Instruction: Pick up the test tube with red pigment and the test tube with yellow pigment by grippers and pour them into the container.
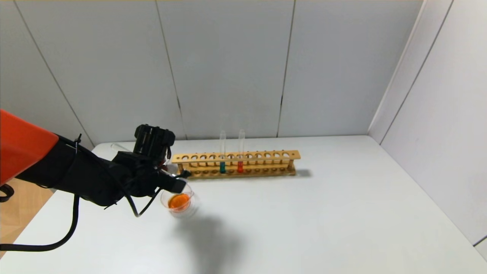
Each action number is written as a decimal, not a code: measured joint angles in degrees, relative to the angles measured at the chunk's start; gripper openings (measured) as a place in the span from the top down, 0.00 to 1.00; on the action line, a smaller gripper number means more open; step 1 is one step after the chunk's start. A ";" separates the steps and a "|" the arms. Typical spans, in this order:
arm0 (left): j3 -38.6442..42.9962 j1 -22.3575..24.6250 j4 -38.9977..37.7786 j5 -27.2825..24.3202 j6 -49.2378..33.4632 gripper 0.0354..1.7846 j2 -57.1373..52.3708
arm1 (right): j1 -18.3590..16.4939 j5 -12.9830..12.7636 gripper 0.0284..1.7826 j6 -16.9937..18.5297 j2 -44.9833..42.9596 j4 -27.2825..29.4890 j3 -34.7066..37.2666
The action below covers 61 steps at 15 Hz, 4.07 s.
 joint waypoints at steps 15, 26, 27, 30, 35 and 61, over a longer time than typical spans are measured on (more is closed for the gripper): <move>6.52 -2.54 -19.48 -9.48 -74.34 0.84 -8.94 | 0.00 0.01 0.02 0.00 0.00 0.00 0.00; -1.79 12.87 -19.87 -27.29 -95.82 0.84 -4.52 | 0.00 0.00 0.02 0.00 0.00 0.00 0.00; -2.96 13.07 -19.92 -27.48 -97.33 0.84 -2.62 | 0.00 0.01 0.02 0.00 0.00 0.00 0.00; -4.52 13.86 -21.85 -28.15 -99.07 0.84 1.69 | 0.00 0.00 0.02 0.00 0.00 0.00 0.00; -5.24 15.21 -23.20 -28.34 -99.10 0.84 5.47 | 0.00 -0.02 0.02 0.00 0.00 0.01 0.00; 6.56 15.14 -18.24 -20.96 -93.57 0.02 -35.43 | 0.00 -0.02 0.02 0.00 0.00 0.00 0.00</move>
